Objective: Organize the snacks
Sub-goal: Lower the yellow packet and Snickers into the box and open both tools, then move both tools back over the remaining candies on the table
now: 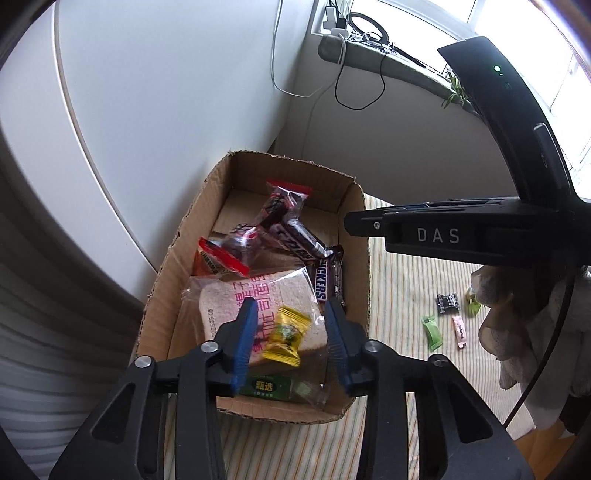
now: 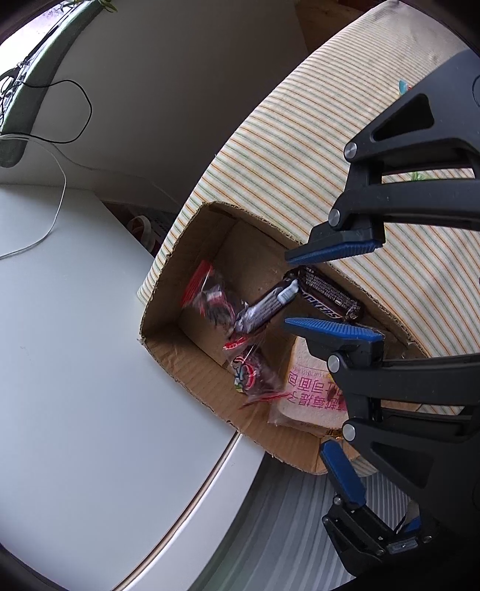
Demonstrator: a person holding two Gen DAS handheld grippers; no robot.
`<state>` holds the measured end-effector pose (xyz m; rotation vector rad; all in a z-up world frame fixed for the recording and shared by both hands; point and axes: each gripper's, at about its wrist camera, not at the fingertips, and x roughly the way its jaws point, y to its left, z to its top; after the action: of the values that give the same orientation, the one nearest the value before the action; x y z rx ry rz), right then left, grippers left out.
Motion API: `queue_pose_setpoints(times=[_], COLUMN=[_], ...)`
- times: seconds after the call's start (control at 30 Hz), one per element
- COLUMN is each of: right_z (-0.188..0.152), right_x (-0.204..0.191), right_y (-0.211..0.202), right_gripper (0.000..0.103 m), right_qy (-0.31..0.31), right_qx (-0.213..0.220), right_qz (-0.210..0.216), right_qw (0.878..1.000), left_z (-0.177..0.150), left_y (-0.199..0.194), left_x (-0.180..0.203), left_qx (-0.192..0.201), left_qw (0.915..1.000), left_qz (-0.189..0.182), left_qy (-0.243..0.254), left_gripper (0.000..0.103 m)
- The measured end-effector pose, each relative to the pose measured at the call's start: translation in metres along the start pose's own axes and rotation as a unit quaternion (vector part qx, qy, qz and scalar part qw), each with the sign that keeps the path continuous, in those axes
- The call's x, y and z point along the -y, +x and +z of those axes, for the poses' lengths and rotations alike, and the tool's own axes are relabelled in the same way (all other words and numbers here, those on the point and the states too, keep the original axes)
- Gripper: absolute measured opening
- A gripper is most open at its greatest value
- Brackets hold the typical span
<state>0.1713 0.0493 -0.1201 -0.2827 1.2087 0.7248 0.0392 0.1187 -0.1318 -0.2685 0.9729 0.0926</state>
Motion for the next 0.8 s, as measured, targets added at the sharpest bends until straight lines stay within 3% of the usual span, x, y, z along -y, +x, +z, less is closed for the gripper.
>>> queue_pose_setpoints(times=[0.43, 0.8], right_z=[-0.014, -0.06], right_x=[0.03, 0.084], right_y=[-0.028, -0.063], right_gripper=[0.032, 0.033], right_qy=[0.026, 0.075], right_qx=[0.023, 0.06], right_qz=[-0.009, -0.034], right_qw=[0.999, 0.995], left_z=[0.004, 0.006], left_y=[-0.005, -0.003], left_x=[0.014, 0.054], left_qx=[0.01, 0.013], left_qw=[0.9999, 0.9982], left_qz=[-0.003, -0.029], left_qy=[0.012, 0.05], left_gripper=[0.04, 0.04])
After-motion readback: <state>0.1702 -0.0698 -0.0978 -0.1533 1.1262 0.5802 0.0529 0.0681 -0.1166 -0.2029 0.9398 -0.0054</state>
